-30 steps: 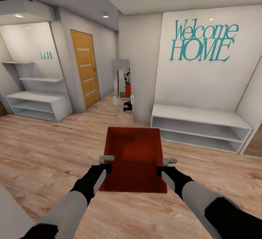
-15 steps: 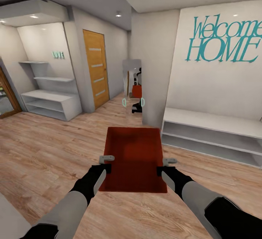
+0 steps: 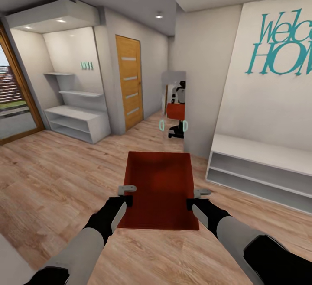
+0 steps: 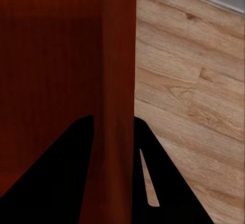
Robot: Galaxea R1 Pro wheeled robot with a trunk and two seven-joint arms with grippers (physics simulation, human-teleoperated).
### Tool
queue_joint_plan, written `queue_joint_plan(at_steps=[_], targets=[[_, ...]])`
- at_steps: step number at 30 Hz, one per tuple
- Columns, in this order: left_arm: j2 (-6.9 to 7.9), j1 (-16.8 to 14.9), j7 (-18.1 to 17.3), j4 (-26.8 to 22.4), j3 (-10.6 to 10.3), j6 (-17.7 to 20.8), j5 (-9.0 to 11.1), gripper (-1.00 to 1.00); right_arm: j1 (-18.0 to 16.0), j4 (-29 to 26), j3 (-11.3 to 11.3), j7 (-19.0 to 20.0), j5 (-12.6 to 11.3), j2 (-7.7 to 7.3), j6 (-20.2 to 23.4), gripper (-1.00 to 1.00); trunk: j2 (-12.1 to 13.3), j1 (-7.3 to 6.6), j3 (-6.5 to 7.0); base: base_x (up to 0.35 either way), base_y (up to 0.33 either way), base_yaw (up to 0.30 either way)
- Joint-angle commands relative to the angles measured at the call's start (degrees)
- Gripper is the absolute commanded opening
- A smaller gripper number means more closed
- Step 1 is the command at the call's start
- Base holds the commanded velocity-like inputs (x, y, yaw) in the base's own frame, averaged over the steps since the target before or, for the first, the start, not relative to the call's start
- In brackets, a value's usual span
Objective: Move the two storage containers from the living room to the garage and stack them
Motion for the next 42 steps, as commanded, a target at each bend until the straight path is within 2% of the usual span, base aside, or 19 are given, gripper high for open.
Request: queue_joint_plan(at_steps=[1, 26, 42], targets=[[0.08, 0.0, 0.5, 1.5, -0.8, 2.5, 1.9, -1.0, -0.1, -0.3, -0.3, -0.2, 0.8, -0.51, 0.3, -1.0, -0.1, 0.07, -0.12, 0.323, 0.0, 0.01], [0.08, 0.0, 0.5, 1.5, -0.8, 2.5, 1.9, -1.0, -0.1, -0.3, -0.3, -0.2, 0.8, -0.51, 0.3, -1.0, -0.1, 0.07, -0.12, 0.324, 0.0, 0.006], [0.08, 0.0, 0.5, 1.5, -0.8, 2.5, 1.9, -1.0, -0.2, -0.3, -0.3, -0.2, 0.8, -0.51, 0.3, -1.0, -0.1, 0.07, -0.12, 0.324, 0.0, 0.247]])
